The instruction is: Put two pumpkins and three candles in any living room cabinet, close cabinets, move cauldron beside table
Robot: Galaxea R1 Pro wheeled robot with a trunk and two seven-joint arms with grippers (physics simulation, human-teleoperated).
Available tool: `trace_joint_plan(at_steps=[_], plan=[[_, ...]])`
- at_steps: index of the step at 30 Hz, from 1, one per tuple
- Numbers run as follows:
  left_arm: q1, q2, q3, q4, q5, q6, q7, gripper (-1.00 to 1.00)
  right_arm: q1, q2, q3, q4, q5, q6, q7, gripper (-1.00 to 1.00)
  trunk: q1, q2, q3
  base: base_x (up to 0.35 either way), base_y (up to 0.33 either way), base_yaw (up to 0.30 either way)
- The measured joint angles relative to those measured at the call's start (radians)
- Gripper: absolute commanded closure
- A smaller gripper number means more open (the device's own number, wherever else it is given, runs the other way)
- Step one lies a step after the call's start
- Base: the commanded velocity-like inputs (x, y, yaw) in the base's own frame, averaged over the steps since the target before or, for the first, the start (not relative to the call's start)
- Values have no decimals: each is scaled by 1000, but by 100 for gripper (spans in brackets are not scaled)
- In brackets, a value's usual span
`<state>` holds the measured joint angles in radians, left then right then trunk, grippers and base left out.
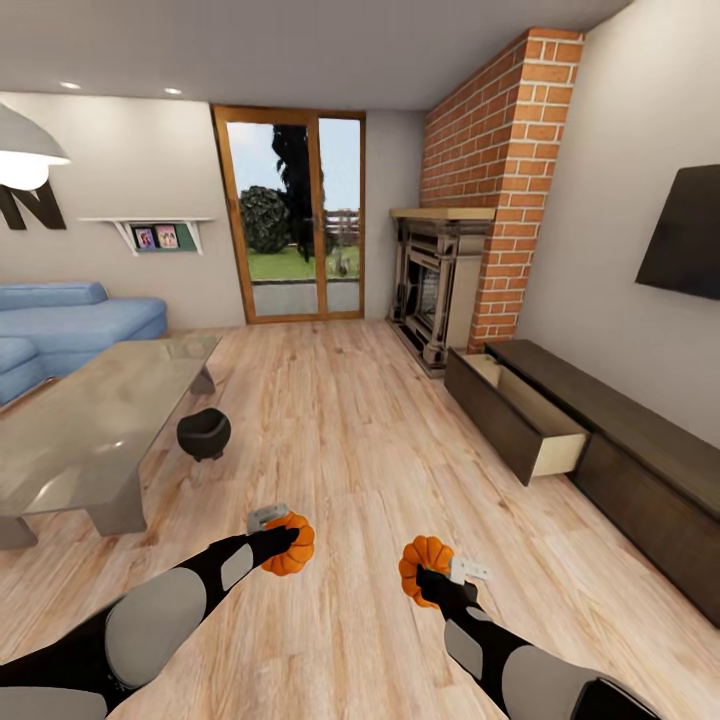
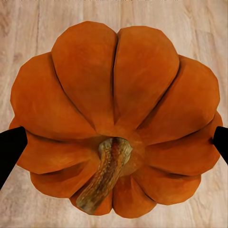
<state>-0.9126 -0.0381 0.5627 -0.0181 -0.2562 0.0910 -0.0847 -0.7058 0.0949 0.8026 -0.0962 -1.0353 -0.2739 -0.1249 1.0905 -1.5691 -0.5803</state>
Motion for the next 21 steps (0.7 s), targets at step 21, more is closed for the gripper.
trace_joint_plan(at_steps=[21], plan=[[0,-3,0,0,0,1,0,100,9,16,0,0,-1,0,0,100,-81,147,66,0,0,0]])
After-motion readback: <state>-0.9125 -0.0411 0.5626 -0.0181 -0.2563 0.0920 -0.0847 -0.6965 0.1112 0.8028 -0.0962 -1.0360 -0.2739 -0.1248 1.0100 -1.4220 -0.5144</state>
